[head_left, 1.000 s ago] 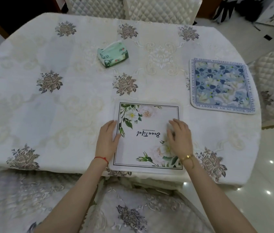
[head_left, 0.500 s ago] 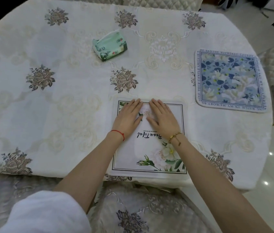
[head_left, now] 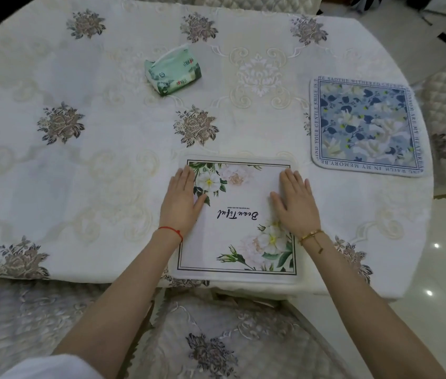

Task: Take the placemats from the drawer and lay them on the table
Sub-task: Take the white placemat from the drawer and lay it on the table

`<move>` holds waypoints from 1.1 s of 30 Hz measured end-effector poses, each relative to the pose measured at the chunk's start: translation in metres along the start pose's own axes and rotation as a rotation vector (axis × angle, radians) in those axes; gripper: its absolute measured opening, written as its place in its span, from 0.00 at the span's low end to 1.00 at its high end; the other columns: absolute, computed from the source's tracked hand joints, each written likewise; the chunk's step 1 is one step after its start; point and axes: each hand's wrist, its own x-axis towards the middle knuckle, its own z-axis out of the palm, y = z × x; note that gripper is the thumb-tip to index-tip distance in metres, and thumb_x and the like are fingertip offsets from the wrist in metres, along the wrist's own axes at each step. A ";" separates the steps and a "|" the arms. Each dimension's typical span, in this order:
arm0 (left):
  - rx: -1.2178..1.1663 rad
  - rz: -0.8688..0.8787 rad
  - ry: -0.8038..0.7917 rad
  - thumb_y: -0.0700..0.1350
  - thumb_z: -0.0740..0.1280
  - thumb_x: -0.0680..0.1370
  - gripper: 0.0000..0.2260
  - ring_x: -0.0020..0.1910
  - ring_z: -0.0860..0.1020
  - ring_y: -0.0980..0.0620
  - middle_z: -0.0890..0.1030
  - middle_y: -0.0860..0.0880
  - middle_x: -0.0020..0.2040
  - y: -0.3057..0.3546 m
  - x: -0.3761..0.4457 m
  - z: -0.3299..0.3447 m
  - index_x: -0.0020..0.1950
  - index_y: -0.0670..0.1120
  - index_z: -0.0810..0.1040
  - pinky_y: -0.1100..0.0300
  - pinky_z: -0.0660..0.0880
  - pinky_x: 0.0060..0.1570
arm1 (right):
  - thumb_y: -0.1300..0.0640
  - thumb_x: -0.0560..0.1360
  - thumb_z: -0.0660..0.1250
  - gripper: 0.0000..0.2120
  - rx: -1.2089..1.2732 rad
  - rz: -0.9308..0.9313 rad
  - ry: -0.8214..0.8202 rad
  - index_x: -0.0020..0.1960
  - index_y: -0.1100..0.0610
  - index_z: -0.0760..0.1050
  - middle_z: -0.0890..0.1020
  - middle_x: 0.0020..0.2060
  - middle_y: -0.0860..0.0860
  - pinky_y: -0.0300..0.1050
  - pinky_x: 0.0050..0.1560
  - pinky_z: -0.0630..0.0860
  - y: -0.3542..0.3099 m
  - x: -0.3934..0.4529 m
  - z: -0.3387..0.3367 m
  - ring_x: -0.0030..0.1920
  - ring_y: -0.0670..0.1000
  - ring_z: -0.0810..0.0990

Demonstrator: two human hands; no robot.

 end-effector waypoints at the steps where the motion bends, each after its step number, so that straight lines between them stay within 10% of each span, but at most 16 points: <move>1: -0.029 0.056 -0.016 0.52 0.56 0.82 0.28 0.78 0.48 0.50 0.53 0.45 0.78 0.001 -0.007 0.000 0.77 0.42 0.52 0.57 0.42 0.76 | 0.44 0.80 0.48 0.30 0.008 -0.030 0.008 0.77 0.58 0.51 0.53 0.77 0.52 0.48 0.76 0.40 -0.007 -0.007 0.002 0.77 0.51 0.47; 33: 0.064 0.078 -0.118 0.66 0.42 0.77 0.37 0.77 0.47 0.52 0.49 0.48 0.79 0.007 -0.137 0.013 0.78 0.43 0.48 0.54 0.50 0.76 | 0.35 0.79 0.45 0.36 -0.138 -0.078 -0.139 0.77 0.54 0.38 0.42 0.77 0.49 0.51 0.75 0.41 -0.012 -0.153 0.027 0.76 0.46 0.39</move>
